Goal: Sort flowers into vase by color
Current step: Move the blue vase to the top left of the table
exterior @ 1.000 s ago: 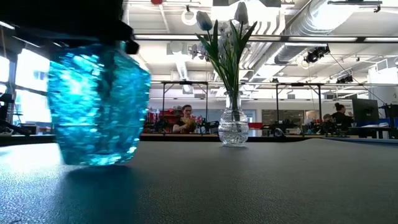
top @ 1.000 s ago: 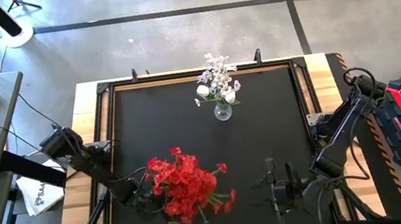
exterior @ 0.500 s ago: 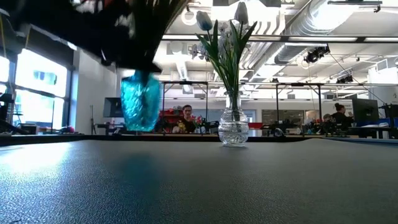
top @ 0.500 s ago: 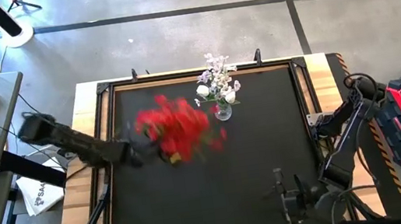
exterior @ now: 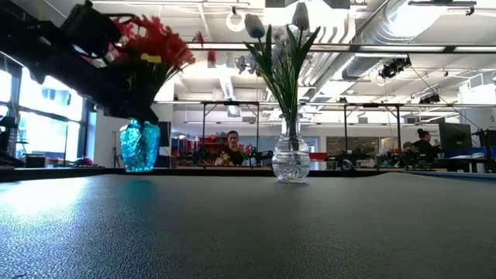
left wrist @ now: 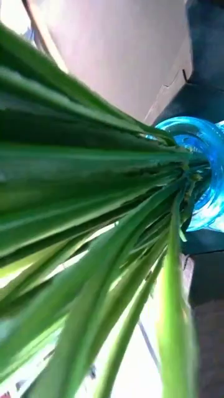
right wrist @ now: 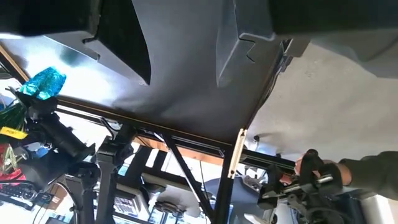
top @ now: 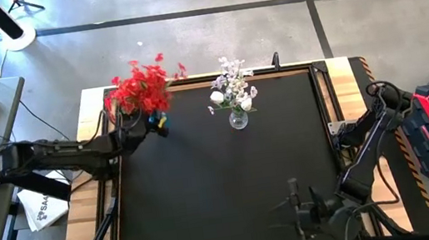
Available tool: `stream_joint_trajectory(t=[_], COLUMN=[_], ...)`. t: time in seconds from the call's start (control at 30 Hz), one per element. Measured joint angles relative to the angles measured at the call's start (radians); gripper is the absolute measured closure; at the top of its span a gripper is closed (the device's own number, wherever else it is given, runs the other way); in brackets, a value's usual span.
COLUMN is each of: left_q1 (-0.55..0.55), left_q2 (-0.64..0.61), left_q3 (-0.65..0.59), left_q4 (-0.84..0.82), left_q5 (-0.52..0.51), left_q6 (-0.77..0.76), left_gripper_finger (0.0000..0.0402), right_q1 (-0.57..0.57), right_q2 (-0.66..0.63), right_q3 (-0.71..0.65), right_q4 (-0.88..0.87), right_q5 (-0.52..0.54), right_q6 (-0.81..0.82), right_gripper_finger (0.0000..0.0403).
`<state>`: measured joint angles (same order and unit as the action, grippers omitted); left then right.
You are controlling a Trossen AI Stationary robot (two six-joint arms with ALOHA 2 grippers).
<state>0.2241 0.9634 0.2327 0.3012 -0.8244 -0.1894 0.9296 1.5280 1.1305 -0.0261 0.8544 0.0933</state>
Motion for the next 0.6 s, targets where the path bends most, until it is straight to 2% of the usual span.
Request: stream_joint_trajectory(t=[0.17,0.33,0.6], left_q1=[0.108,0.159,0.207], left_q2=[0.0,0.0,-0.002], left_q3=[0.0,0.0,0.005], left_q4=[-0.004,-0.052,-0.116], left_q5=[0.014,0.022,0.18], left_q6=[-0.039,-0.11,-0.124], left_gripper_finger=[0.0202,0.0198,0.0145], right_q1=[-0.007,-0.007,-0.007], right_q2=[0.0,0.0,0.0], right_q3=[0.0,0.0,0.0], right_q4=[0.0,0.0,-0.001], right_q5=[-0.001,-0.001,-0.002], right_q6=[0.003,0.003,0.003], right_gripper_finger=[0.0247,0.0247,0.0247])
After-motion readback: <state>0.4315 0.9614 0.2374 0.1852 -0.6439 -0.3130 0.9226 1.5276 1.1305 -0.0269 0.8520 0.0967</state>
